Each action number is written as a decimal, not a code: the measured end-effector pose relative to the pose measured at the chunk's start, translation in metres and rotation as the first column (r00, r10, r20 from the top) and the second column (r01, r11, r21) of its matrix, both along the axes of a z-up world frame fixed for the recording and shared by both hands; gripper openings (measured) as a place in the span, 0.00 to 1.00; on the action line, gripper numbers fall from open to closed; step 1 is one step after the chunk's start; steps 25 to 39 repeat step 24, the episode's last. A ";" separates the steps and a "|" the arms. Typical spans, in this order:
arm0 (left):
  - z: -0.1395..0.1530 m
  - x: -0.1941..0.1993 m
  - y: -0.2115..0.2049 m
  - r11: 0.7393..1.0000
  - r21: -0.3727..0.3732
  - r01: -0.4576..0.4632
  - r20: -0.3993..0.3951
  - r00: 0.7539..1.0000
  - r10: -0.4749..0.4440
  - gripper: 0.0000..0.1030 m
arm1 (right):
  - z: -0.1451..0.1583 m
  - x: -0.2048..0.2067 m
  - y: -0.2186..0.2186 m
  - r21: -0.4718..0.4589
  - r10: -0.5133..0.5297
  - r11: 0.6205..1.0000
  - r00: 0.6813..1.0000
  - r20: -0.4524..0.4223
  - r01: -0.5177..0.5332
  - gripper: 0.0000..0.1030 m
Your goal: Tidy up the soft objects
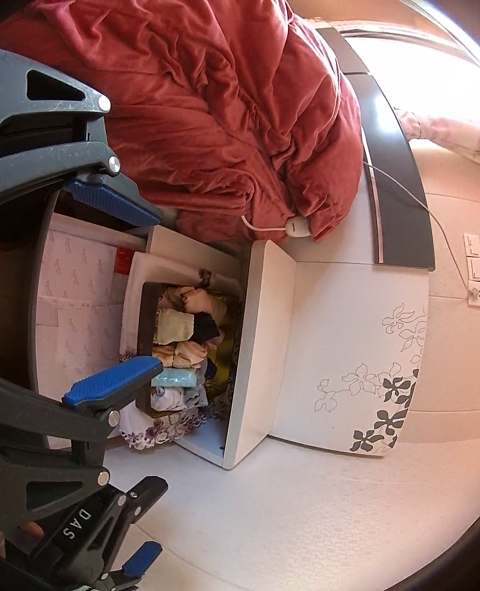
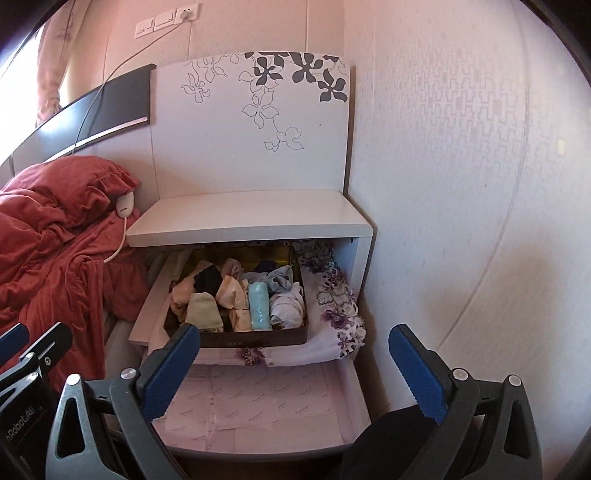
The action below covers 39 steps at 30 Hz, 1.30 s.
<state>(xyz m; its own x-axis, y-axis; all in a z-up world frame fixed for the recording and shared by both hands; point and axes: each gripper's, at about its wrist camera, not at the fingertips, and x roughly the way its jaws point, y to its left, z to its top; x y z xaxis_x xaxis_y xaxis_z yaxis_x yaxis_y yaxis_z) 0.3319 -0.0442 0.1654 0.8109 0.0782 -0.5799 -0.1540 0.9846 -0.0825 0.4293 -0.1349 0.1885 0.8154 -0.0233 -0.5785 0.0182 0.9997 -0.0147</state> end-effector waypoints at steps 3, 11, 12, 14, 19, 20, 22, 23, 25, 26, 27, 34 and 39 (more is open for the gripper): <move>-0.001 0.000 -0.001 1.000 0.010 0.003 -0.006 1.000 -0.003 0.72 | -0.004 0.000 0.003 -0.001 0.012 1.000 1.000 -0.007 -0.012 1.00; -0.003 0.000 -0.001 1.000 0.006 0.018 -0.024 1.000 -0.018 0.72 | -0.006 -0.001 0.006 -0.001 0.024 1.000 1.000 -0.014 -0.024 1.00; -0.004 0.000 -0.001 1.000 0.006 0.022 -0.029 0.999 -0.022 0.72 | -0.007 -0.001 0.007 0.000 0.026 1.000 1.000 -0.017 -0.026 1.00; -0.005 0.001 -0.001 0.999 -0.003 0.032 -0.031 0.999 -0.033 0.72 | -0.009 0.000 0.007 0.000 0.028 1.000 0.999 -0.023 -0.028 1.00; -0.005 -0.002 -0.004 0.999 0.022 0.038 -0.009 0.999 -0.037 0.66 | -0.015 0.002 0.009 0.001 0.033 0.999 0.998 -0.045 -0.033 1.00; -0.005 -0.002 -0.003 0.999 0.020 0.039 -0.008 0.999 -0.038 0.65 | -0.016 0.003 0.008 0.002 0.034 0.999 0.998 -0.050 -0.034 1.00; -0.006 -0.002 -0.003 0.999 0.019 0.037 -0.006 0.999 -0.037 0.64 | -0.018 0.003 0.008 0.000 0.033 0.999 0.998 -0.051 -0.033 1.00; -0.006 -0.002 -0.002 0.999 0.016 0.039 -0.007 0.999 -0.039 0.64 | -0.017 0.003 0.008 -0.001 0.031 1.000 0.998 -0.050 -0.031 1.00; -0.007 -0.001 -0.002 0.999 0.012 0.039 -0.010 0.999 -0.039 0.64 | -0.017 0.003 0.008 0.000 0.031 1.000 0.998 -0.048 -0.031 1.00; -0.007 -0.001 -0.002 0.999 0.012 0.039 -0.010 0.999 -0.039 0.64 | -0.017 0.003 0.008 0.000 0.031 1.000 0.998 -0.048 -0.031 1.00; -0.007 -0.001 -0.002 0.999 0.012 0.039 -0.010 0.999 -0.039 0.64 | -0.017 0.003 0.008 0.000 0.031 1.000 0.998 -0.048 -0.031 1.00; -0.007 -0.001 -0.002 0.999 0.012 0.039 -0.010 0.999 -0.039 0.64 | -0.017 0.003 0.008 0.000 0.031 1.000 0.998 -0.048 -0.031 1.00; -0.007 -0.001 -0.002 0.999 0.012 0.039 -0.010 0.999 -0.039 0.64 | -0.017 0.003 0.008 0.000 0.031 1.000 0.998 -0.048 -0.031 1.00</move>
